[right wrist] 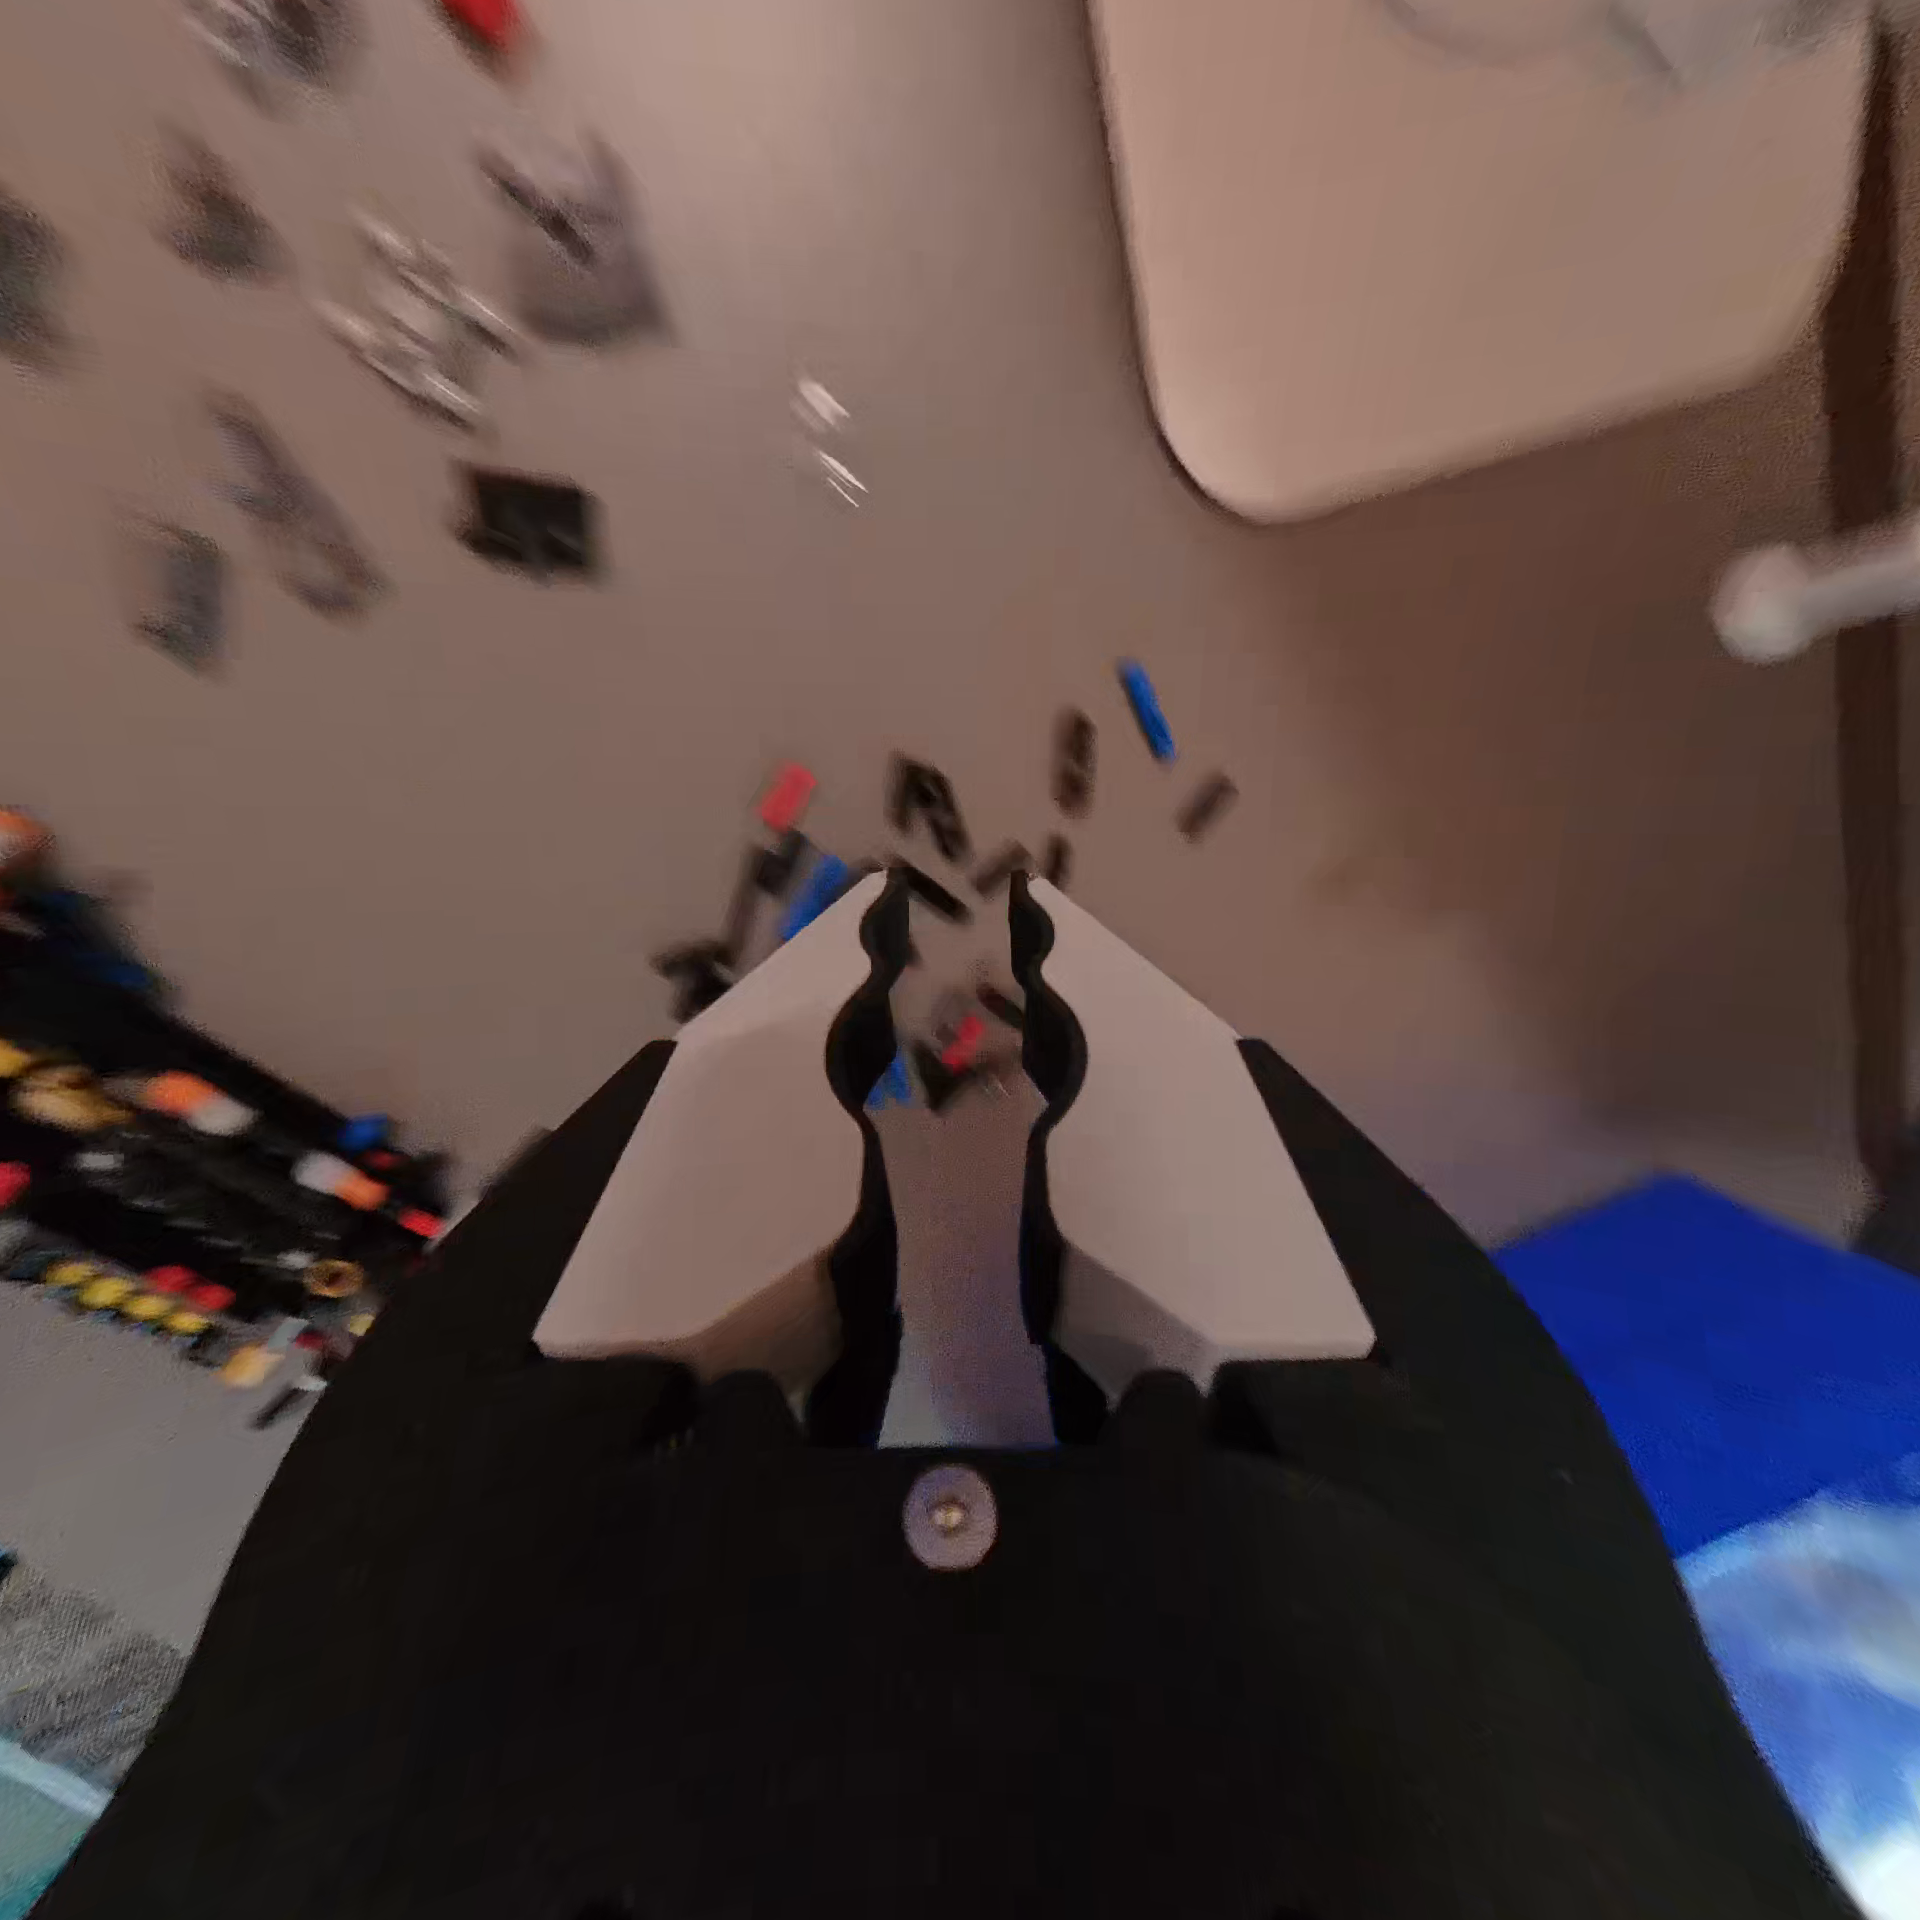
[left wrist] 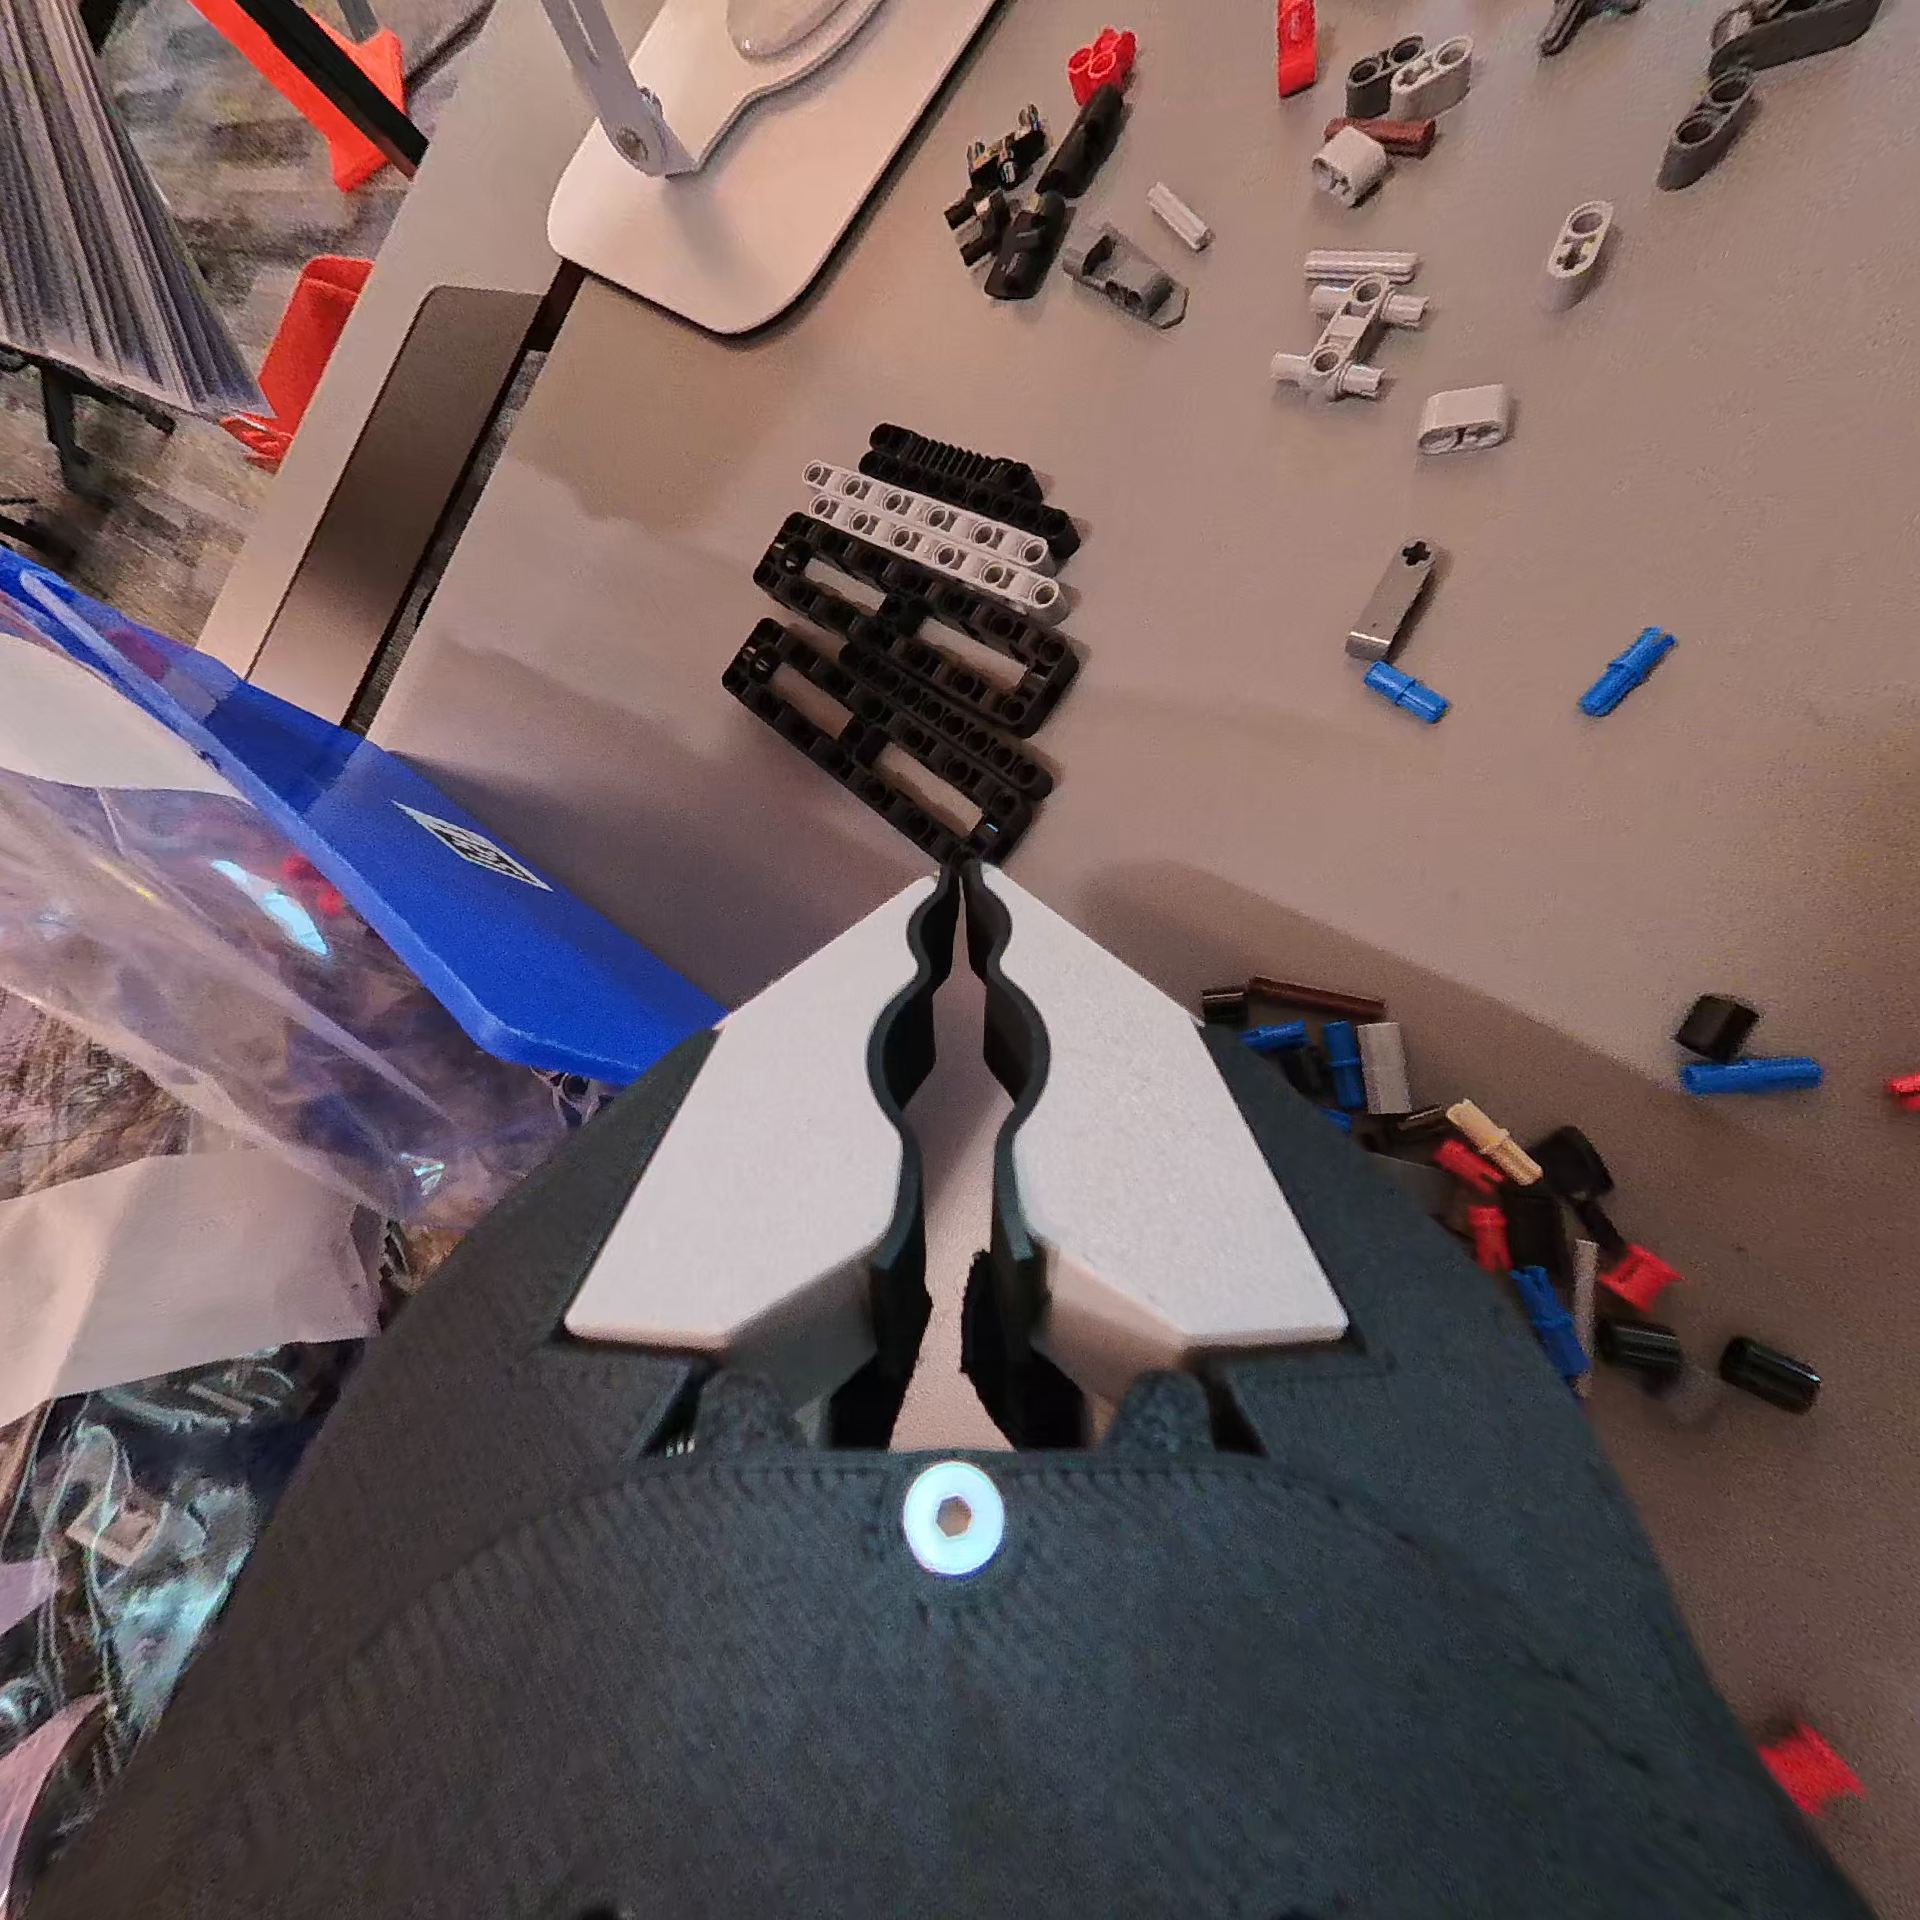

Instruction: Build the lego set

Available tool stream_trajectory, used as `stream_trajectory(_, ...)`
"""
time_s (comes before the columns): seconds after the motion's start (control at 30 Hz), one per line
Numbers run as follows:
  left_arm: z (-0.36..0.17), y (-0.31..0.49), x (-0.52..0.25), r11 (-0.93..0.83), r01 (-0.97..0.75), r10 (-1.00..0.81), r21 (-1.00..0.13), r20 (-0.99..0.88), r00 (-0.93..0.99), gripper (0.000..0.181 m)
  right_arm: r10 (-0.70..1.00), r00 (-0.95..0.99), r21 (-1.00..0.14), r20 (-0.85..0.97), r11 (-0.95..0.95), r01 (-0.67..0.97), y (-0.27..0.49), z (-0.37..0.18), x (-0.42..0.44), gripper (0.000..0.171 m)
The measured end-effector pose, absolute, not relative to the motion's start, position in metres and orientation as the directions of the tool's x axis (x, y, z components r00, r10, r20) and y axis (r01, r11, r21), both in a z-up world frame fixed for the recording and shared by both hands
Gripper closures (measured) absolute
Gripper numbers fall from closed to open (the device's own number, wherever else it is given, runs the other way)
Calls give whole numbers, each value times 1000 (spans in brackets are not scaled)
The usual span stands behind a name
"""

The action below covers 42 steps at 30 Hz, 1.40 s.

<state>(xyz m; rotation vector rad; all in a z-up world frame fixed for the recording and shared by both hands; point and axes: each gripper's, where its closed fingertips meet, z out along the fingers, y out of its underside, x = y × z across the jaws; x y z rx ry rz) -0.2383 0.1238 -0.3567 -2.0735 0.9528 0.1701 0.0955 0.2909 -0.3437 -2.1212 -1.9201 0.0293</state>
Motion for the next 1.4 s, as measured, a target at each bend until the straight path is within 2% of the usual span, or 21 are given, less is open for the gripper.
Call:
stream_trajectory(0.03, -357, 124, -239, -372, -681, -569, -631, -425, 704, 181, 987, 81, -240, 139, -46, 970, 280, -343, 79, 155)
stream_trajectory(0.17, -360, 124, -240, -379, -683, -571, -625, -423, 704, 181, 999, -4, -323, 53, 21, 946, 249, -348, 23, 153)
stream_trajectory(0.23, -361, 124, -241, -381, -684, -572, -622, -423, 703, 181, 995, -46, -317, 86, 71, 946, 247, -355, 6, 150)
stream_trajectory(0.33, -362, 124, -241, -382, -687, -574, -618, -425, 701, 181, 995, -66, -321, 69, 84, 943, 243, -366, -12, 137)
stream_trajectory(0.67, -359, 123, -242, -378, -691, -570, -617, -433, 698, 181, 998, -57, -336, -3, 52, 941, 243, -392, -25, 135)
stream_trajectory(1.0, -362, 124, -243, -384, -688, -570, -616, -427, 702, 181, 997, -69, -372, -36, 51, 927, 238, -394, -34, 151)
stream_trajectory(1.2, -361, 124, -245, -385, -686, -566, -617, -429, 704, 181, 996, -86, -391, -21, 71, 918, 236, -388, -34, 151)
stream_trajectory(1.4, -360, 124, -245, -384, -688, -564, -616, -433, 703, 181, 988, -155, -439, 20, 148, 886, 213, -358, -41, 151)
